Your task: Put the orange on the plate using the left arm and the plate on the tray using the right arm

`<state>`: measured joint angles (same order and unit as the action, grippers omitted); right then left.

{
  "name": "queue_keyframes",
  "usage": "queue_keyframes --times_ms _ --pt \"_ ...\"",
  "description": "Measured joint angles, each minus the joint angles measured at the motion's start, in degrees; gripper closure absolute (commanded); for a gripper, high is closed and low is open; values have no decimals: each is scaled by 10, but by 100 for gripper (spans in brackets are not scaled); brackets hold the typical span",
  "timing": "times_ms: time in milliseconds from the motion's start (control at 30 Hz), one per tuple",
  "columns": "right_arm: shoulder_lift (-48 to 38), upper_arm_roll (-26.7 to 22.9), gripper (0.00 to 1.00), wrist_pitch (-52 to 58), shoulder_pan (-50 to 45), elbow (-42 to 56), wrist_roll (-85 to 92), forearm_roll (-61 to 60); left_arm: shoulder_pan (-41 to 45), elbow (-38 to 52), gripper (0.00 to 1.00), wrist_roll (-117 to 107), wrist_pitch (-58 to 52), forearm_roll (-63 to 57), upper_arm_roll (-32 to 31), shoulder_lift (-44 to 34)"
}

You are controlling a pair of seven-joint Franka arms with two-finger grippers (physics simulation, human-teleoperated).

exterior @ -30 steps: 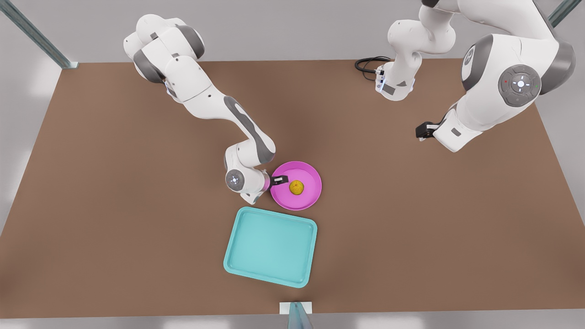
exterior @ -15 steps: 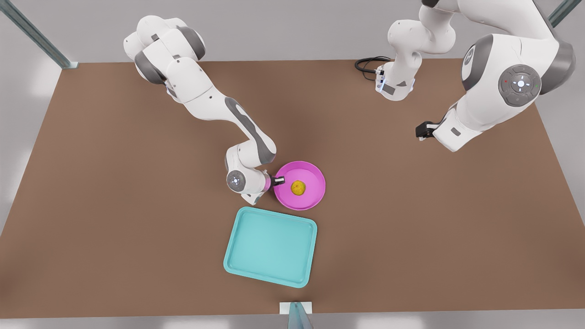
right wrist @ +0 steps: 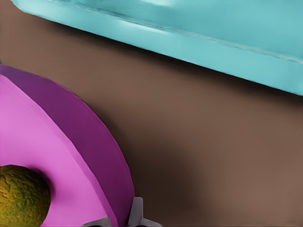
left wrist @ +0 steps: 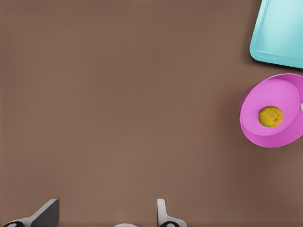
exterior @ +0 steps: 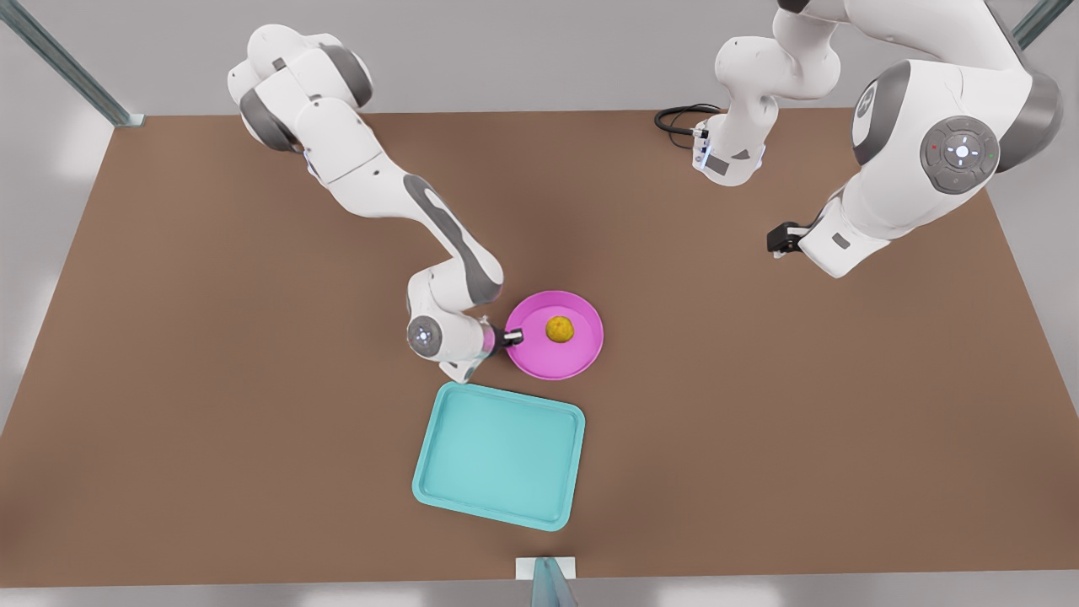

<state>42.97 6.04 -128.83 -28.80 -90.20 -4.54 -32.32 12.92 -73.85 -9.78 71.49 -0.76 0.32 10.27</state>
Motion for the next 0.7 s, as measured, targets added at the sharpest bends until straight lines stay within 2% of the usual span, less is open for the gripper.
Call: queue_keyframes --times_ms 233,367,567,700 --pt "-12 -1 78 28 65 26 4 -2 0 0 0 1 0 0 0 -1" --pt "0 -1 78 37 99 78 4 -3 0 0 0 1 0 0 1 1" --pt "98 -6 78 38 109 218 -2 -32 0 0 0 1 1 -1 5 6" --pt "125 -18 78 35 118 247 -8 -38 -2 0 0 1 2 -2 7 6"
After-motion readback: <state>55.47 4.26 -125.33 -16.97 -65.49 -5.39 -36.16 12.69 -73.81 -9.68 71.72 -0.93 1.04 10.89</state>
